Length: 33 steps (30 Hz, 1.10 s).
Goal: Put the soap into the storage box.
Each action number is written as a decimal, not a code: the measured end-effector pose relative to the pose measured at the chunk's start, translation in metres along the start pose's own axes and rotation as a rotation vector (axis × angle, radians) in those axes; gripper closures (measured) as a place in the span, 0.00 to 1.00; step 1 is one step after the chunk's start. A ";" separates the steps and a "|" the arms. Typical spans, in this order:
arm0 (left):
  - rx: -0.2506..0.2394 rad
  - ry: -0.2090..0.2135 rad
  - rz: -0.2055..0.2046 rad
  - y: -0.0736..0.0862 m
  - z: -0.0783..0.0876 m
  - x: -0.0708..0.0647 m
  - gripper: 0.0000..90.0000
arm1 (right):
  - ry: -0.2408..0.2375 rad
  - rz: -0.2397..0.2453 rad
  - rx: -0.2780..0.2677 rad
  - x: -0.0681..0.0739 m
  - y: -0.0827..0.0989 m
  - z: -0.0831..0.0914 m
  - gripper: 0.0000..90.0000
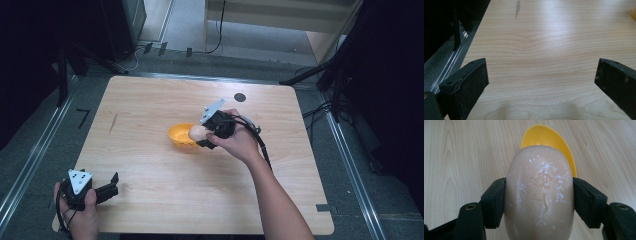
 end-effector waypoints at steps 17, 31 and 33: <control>-0.005 0.003 0.006 0.000 -0.001 0.001 0.00 | -0.049 0.023 0.018 -0.012 -0.011 -0.025 0.37; -0.005 0.004 0.008 0.000 -0.001 0.001 0.00 | -0.082 0.001 0.032 -0.018 -0.013 -0.048 0.37; -0.005 0.005 0.008 0.000 -0.001 0.001 0.00 | -0.080 0.007 0.031 -0.019 -0.013 -0.049 0.37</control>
Point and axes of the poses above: each handheld gripper's, and its own axes: z roughly backward along the jaws, y roughly out of its underside, x roughly to its left, the point moved 3 cm from there along -z, roughly forward along the jaws, and after that the axes turned 13 degrees about -x, right-handed, at the moved point
